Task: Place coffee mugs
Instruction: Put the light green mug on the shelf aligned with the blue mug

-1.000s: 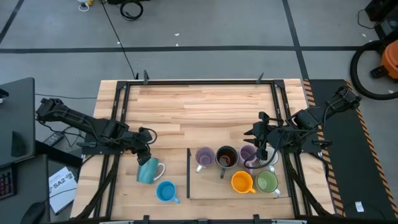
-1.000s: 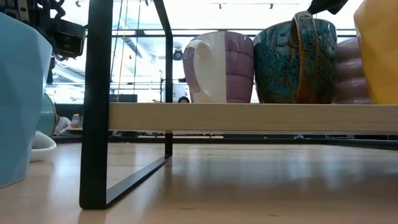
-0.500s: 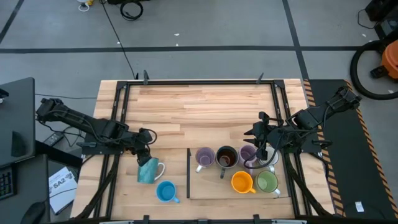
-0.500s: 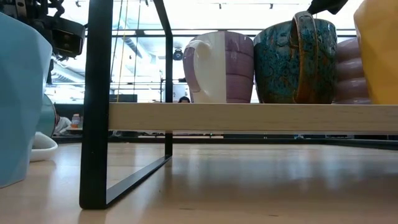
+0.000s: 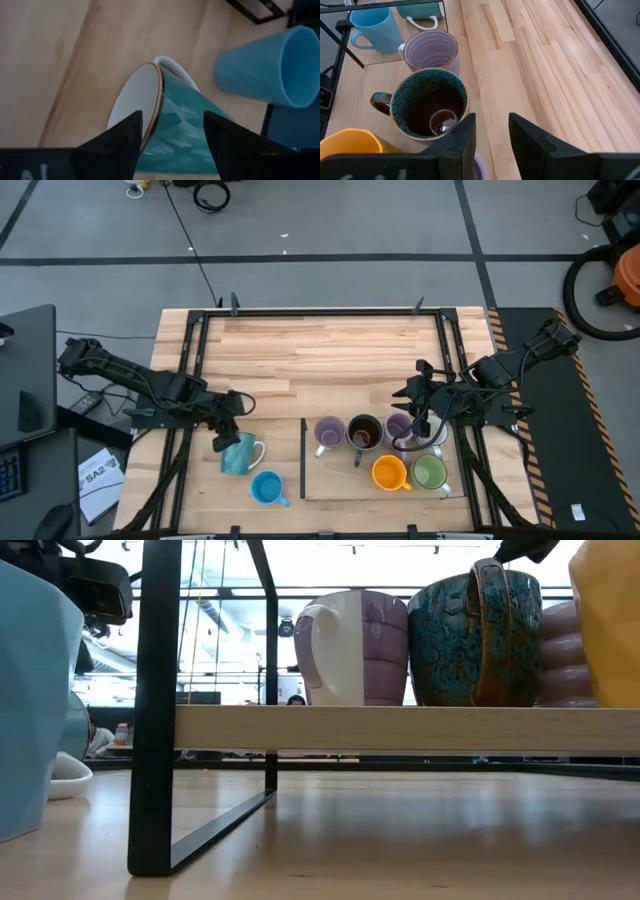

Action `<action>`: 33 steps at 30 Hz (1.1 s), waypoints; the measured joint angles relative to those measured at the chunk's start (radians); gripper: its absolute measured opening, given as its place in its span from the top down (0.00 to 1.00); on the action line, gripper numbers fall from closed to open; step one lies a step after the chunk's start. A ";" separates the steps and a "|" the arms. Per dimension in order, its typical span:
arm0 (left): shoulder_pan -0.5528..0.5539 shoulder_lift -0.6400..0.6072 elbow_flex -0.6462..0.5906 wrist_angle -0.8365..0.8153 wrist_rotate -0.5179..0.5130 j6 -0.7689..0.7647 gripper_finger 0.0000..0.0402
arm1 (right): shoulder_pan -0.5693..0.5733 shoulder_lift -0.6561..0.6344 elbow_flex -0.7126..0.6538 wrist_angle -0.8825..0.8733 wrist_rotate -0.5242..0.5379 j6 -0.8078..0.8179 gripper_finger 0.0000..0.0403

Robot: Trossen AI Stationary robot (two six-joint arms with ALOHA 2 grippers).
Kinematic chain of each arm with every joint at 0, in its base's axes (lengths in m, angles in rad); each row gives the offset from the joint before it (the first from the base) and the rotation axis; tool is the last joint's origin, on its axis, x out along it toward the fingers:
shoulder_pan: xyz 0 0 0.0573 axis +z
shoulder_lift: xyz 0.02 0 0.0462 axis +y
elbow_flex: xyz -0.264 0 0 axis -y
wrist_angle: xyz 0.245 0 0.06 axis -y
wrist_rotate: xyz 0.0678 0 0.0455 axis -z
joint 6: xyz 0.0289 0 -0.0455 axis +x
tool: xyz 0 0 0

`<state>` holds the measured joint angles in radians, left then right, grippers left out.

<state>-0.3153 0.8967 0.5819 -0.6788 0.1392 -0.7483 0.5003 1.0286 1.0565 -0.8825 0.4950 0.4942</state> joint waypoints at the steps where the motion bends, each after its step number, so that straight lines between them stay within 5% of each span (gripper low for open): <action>1: 0.004 0.000 0.000 0.000 0.010 0.016 0.46 | 0.000 0.000 0.000 0.000 0.000 0.000 0.70; 14: 0.205 0.027 0.000 -0.017 0.251 0.206 0.46 | 0.000 0.000 0.000 0.000 0.000 0.000 0.70; 33: 0.297 0.386 0.002 0.028 0.657 0.570 0.52 | 0.000 0.000 0.000 0.000 0.000 0.000 0.70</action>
<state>-0.0181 1.2824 0.5835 -0.6512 0.7958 -0.1786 0.5007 1.0290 1.0565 -0.8822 0.4946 0.4946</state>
